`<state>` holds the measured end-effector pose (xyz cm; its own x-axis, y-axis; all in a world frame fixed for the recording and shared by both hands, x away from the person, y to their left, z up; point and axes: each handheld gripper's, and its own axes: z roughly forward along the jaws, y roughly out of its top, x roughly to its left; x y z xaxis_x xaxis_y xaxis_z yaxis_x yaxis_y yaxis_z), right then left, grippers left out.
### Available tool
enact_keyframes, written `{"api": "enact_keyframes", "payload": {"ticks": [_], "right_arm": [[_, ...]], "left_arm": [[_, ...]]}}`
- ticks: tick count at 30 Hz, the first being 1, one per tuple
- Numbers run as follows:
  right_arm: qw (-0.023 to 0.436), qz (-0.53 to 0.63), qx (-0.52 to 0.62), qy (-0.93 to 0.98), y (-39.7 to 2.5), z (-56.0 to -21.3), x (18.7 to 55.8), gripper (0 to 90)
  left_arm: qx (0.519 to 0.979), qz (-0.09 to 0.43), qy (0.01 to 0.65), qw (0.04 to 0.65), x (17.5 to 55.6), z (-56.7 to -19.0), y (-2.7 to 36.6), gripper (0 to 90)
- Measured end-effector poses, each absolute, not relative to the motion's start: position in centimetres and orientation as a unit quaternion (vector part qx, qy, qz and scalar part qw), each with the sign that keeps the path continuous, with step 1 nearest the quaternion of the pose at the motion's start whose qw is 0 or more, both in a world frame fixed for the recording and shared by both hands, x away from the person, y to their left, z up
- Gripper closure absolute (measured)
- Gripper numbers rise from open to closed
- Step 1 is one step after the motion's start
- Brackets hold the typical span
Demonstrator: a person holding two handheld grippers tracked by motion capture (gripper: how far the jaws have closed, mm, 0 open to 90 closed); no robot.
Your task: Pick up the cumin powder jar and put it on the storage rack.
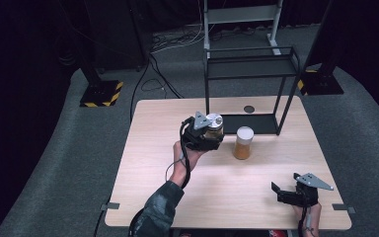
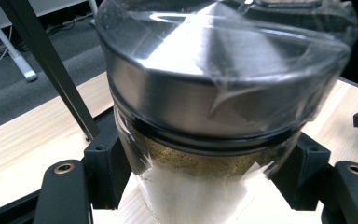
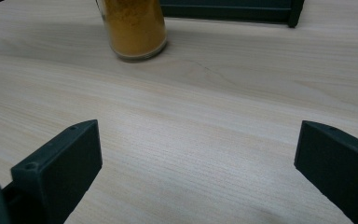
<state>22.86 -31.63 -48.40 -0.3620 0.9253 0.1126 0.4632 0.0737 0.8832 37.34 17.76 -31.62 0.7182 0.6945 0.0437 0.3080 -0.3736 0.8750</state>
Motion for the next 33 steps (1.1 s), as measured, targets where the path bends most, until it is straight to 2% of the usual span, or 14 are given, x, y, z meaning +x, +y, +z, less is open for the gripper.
{"api": "enact_keyframes", "payload": {"ticks": [33], "right_arm": [[0.251, 0.455, 0.505, 0.689, -31.6, -48.3, 23.0, 0.0]], "left_arm": [[0.804, 0.204, 0.308, 0.466, 40.0, -28.0, 17.6, 29.9]]}}
